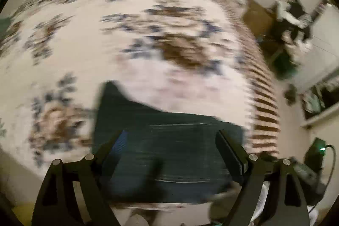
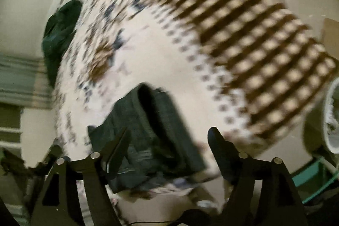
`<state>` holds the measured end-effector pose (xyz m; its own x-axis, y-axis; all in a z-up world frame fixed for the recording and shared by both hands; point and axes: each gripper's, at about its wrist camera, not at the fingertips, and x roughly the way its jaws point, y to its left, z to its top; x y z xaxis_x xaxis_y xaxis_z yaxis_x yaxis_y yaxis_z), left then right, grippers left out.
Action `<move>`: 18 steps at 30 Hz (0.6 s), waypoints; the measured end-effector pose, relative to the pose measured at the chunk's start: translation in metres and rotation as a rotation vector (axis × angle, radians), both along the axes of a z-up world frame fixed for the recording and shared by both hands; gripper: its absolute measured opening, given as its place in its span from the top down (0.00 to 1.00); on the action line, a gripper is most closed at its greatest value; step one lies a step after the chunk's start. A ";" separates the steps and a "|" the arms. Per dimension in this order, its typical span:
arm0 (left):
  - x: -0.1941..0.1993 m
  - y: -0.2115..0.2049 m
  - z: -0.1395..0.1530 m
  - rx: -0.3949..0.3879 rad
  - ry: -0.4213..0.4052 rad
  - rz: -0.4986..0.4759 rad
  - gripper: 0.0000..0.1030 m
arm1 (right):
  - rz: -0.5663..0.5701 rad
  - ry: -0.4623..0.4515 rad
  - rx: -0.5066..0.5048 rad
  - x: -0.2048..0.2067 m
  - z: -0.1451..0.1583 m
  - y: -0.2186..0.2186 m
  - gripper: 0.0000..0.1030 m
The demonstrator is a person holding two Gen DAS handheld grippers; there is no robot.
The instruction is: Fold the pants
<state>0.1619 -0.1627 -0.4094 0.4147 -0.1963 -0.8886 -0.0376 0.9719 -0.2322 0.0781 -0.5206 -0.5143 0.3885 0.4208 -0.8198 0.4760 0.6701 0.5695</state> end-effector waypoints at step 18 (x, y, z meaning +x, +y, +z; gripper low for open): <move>0.016 0.072 -0.067 0.045 0.218 0.091 0.18 | 0.120 -0.005 -0.143 0.027 0.011 0.043 0.91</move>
